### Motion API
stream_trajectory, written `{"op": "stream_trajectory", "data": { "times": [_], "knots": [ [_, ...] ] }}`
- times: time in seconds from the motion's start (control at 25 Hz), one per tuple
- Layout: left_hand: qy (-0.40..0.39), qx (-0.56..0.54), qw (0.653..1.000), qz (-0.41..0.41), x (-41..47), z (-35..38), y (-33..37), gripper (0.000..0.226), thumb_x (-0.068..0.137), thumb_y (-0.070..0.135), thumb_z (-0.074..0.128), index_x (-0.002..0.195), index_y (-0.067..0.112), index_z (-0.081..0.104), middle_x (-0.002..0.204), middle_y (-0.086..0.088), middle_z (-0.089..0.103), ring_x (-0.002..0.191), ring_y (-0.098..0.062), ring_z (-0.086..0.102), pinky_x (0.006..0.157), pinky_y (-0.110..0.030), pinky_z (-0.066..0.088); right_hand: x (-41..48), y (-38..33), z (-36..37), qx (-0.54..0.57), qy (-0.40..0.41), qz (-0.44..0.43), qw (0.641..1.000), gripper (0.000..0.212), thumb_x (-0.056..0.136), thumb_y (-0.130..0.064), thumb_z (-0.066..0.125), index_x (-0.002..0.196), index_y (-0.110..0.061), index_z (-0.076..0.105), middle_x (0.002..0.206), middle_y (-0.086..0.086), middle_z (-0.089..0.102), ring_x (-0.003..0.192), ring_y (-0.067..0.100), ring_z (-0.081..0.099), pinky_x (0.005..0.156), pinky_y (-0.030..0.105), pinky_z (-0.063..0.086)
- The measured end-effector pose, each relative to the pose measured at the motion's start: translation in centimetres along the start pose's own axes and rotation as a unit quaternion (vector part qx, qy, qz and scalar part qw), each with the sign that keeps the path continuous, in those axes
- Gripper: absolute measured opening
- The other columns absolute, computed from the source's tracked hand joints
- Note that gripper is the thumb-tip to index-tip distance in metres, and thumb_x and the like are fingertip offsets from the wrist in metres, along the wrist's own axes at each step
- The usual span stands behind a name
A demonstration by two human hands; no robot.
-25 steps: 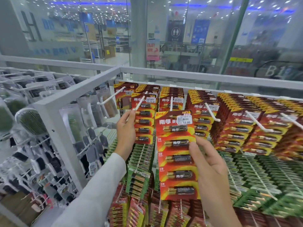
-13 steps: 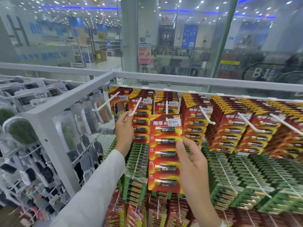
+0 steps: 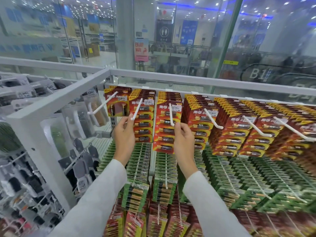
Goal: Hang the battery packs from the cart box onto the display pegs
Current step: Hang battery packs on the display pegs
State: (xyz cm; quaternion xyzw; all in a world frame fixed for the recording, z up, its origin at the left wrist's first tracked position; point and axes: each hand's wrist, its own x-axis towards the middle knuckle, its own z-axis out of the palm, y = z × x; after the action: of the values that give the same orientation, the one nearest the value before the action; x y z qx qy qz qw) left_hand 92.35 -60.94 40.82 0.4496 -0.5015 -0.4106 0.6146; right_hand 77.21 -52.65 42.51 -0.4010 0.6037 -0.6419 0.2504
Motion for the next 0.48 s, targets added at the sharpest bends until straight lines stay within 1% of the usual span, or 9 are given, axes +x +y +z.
{"op": "stream_trajectory", "data": {
  "times": [0.08,0.12,0.16,0.2,0.28,0.32,0.4,0.44,0.48],
  "knots": [
    [0.011,0.02,0.999,0.024,-0.3,-0.4,-0.2,0.024,0.105,0.05,0.052,0.103,0.033,0.069,0.096,-0.004,0.074,0.092,-0.022,0.071,0.085,-0.058,0.059,-0.1,0.7,-0.4,-0.003,0.004,0.004,1.0,0.033,0.105,-0.047,0.049,0.119,-0.022,0.065,0.11,-0.007,0.071,0.103,0.009,0.066,0.088,0.033,0.053],
    [0.019,0.03,0.999,0.033,-0.6,-0.7,-0.3,0.023,0.106,0.048,0.052,0.107,0.031,0.068,0.1,0.0,0.074,0.096,-0.019,0.071,0.088,-0.056,0.059,-0.5,0.8,-0.7,-0.006,0.005,0.01,1.0,0.03,0.105,-0.045,0.051,0.121,-0.024,0.064,0.115,-0.008,0.071,0.108,0.008,0.065,0.093,0.033,0.054],
    [0.028,0.041,0.998,0.032,-1.0,-1.0,-0.3,0.023,0.107,0.044,0.052,0.113,0.029,0.067,0.106,0.003,0.073,0.102,-0.016,0.069,0.092,-0.051,0.058,-1.1,0.8,-1.2,-0.007,0.004,0.012,1.0,0.025,0.105,-0.041,0.052,0.121,-0.026,0.064,0.117,-0.009,0.07,0.11,0.006,0.065,0.094,0.031,0.054],
    [0.038,0.052,0.997,0.03,-1.6,-1.3,-0.5,0.022,0.107,0.04,0.052,0.117,0.028,0.067,0.111,0.007,0.072,0.106,-0.011,0.067,0.096,-0.045,0.057,-1.8,1.0,-1.9,-0.008,0.003,0.014,1.0,0.021,0.105,-0.037,0.052,0.12,-0.027,0.064,0.116,-0.012,0.069,0.109,0.001,0.064,0.093,0.025,0.052],
    [0.047,0.07,0.996,0.026,-3.5,-1.7,-0.4,0.02,0.108,0.032,0.053,0.122,0.027,0.066,0.114,0.015,0.069,0.106,0.002,0.062,0.096,-0.028,0.053,-3.6,1.0,-4.0,-0.004,0.0,0.011,1.0,0.015,0.105,-0.032,0.054,0.115,-0.029,0.065,0.113,-0.017,0.07,0.103,-0.009,0.062,0.085,0.011,0.047],
    [0.05,0.074,0.996,0.022,-4.5,-1.8,-0.3,0.021,0.108,0.029,0.053,0.124,0.025,0.067,0.116,0.014,0.068,0.106,0.004,0.061,0.093,-0.022,0.051,-4.5,1.2,-5.3,-0.002,-0.002,0.016,1.0,0.015,0.105,-0.031,0.055,0.114,-0.029,0.066,0.112,-0.018,0.07,0.101,-0.012,0.062,0.082,0.007,0.046],
    [0.067,0.069,0.995,0.012,-6.7,-1.5,0.2,0.024,0.108,0.027,0.053,0.128,0.022,0.067,0.121,0.011,0.068,0.109,-0.002,0.061,0.09,-0.015,0.045,-6.3,2.0,-8.6,-0.001,-0.003,0.041,0.999,0.016,0.103,-0.035,0.057,0.117,-0.031,0.066,0.114,-0.02,0.069,0.102,-0.014,0.061,0.085,0.01,0.045],
    [0.078,0.061,0.995,0.009,-7.8,-1.5,0.5,0.024,0.109,0.026,0.053,0.128,0.022,0.067,0.12,0.012,0.067,0.11,-0.002,0.06,0.093,-0.016,0.044,-7.4,2.5,-10.4,-0.006,-0.004,0.054,0.999,0.017,0.103,-0.038,0.058,0.117,-0.032,0.066,0.114,-0.021,0.069,0.103,-0.014,0.06,0.087,0.012,0.045],
    [0.083,0.053,0.995,0.005,-9.0,-1.5,0.7,0.023,0.109,0.026,0.052,0.126,0.024,0.067,0.117,0.015,0.066,0.109,0.0,0.06,0.097,-0.02,0.045,-8.4,3.1,-12.3,-0.012,-0.006,0.067,0.998,0.018,0.102,-0.04,0.058,0.117,-0.034,0.066,0.114,-0.022,0.068,0.104,-0.014,0.06,0.089,0.014,0.046]
  ]
}}
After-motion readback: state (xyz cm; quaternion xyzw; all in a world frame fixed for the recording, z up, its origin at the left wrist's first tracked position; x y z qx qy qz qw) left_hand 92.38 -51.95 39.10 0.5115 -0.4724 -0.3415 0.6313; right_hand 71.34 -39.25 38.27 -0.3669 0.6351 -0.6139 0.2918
